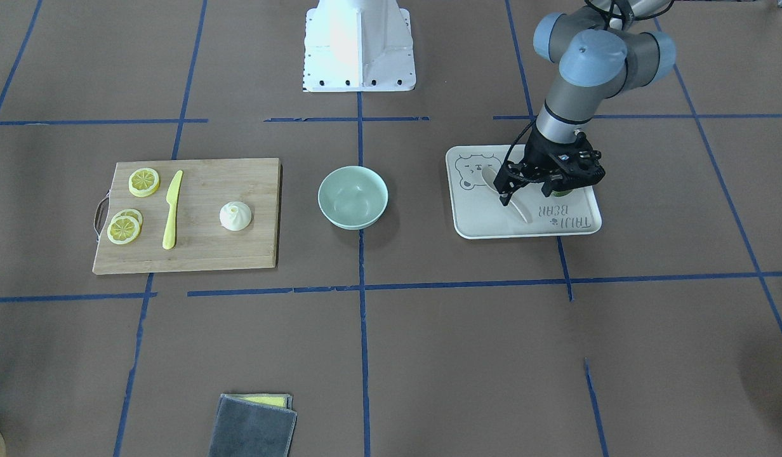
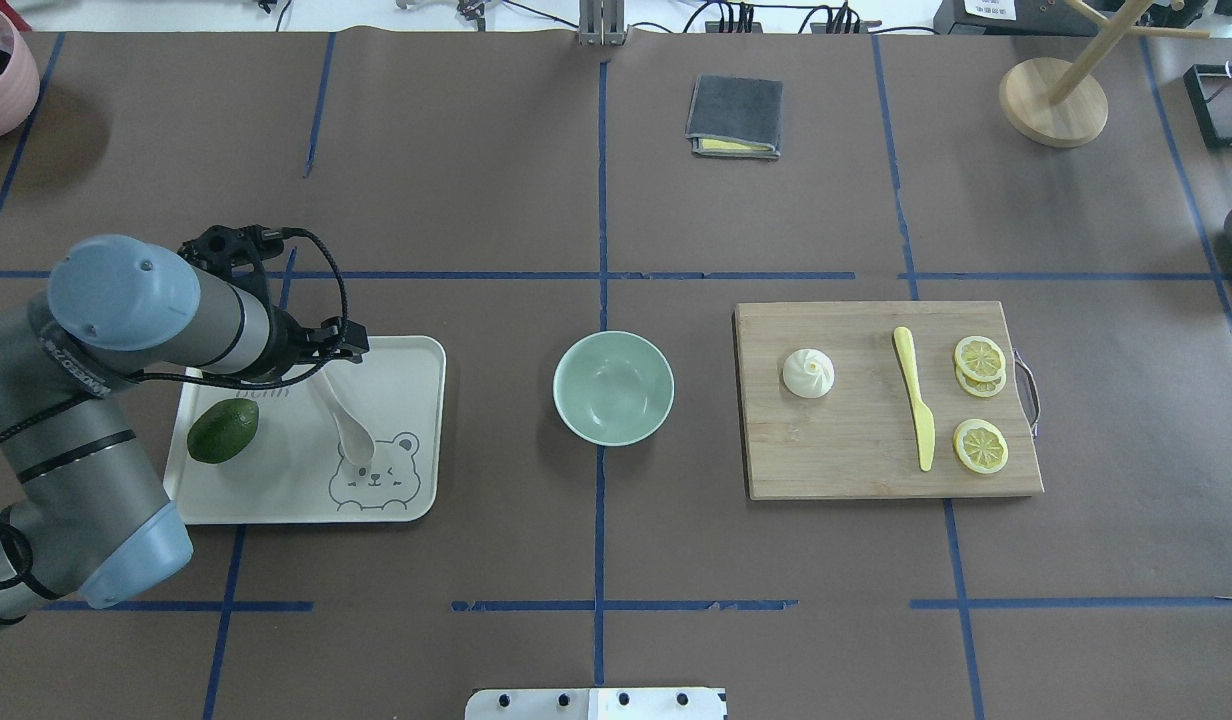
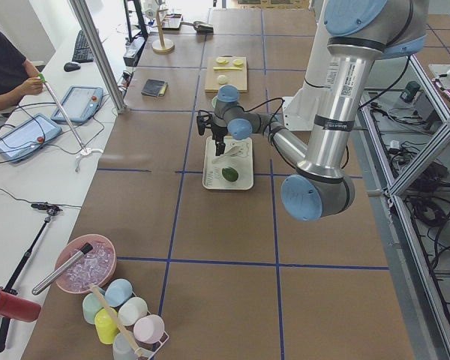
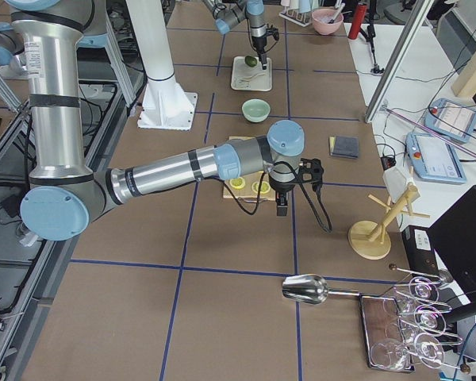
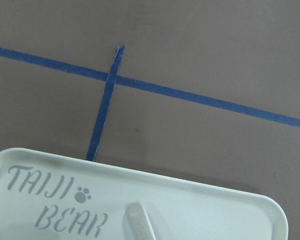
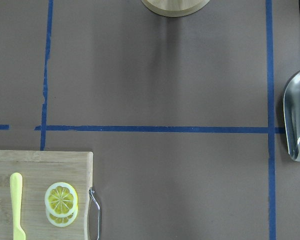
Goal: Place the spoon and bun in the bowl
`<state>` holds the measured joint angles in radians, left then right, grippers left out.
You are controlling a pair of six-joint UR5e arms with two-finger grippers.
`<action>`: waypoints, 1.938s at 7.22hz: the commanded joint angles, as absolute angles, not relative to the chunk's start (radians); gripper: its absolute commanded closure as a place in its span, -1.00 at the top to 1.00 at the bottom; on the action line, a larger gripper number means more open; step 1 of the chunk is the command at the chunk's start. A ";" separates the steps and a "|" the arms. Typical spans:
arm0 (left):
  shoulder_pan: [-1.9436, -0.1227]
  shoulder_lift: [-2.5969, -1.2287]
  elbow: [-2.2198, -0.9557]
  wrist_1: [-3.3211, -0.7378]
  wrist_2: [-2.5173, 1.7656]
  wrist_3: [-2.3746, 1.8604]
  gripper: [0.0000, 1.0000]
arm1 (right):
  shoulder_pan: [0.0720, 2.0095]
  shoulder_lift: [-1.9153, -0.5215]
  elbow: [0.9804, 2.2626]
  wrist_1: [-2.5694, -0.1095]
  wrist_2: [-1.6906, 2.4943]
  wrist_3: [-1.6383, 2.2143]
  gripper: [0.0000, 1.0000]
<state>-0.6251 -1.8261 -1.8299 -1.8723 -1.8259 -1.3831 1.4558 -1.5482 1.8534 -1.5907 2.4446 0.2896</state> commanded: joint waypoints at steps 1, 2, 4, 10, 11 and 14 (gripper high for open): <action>-0.592 -1.859 -1.777 -1.867 -1.789 -1.397 0.93 | 1.451 -1.545 1.853 -1.591 2.445 0.293 1.00; -0.592 -1.867 -1.754 -1.867 -1.767 -1.397 0.88 | 1.451 -1.545 1.853 -1.591 2.445 0.293 1.00; -0.591 -1.858 -1.752 -1.867 -1.756 -1.397 0.77 | 1.451 -1.545 1.848 -1.572 2.445 0.293 1.00; -0.563 -1.859 -1.738 -1.867 -1.756 -1.399 0.56 | 1.451 -1.545 1.845 -1.572 2.445 0.293 1.00; -0.564 -1.858 -1.738 -1.867 -1.756 -1.417 0.23 | 1.451 -1.545 1.845 -1.572 2.445 0.293 1.00; -0.563 -1.858 -1.743 -1.864 -1.755 -1.424 -0.90 | 1.451 -1.545 1.848 -1.572 2.445 0.298 1.00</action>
<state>-0.5641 -1.8583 -1.7403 -1.8662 -1.7553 -1.4221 1.4512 -1.5448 1.8479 -1.5723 2.4451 0.2967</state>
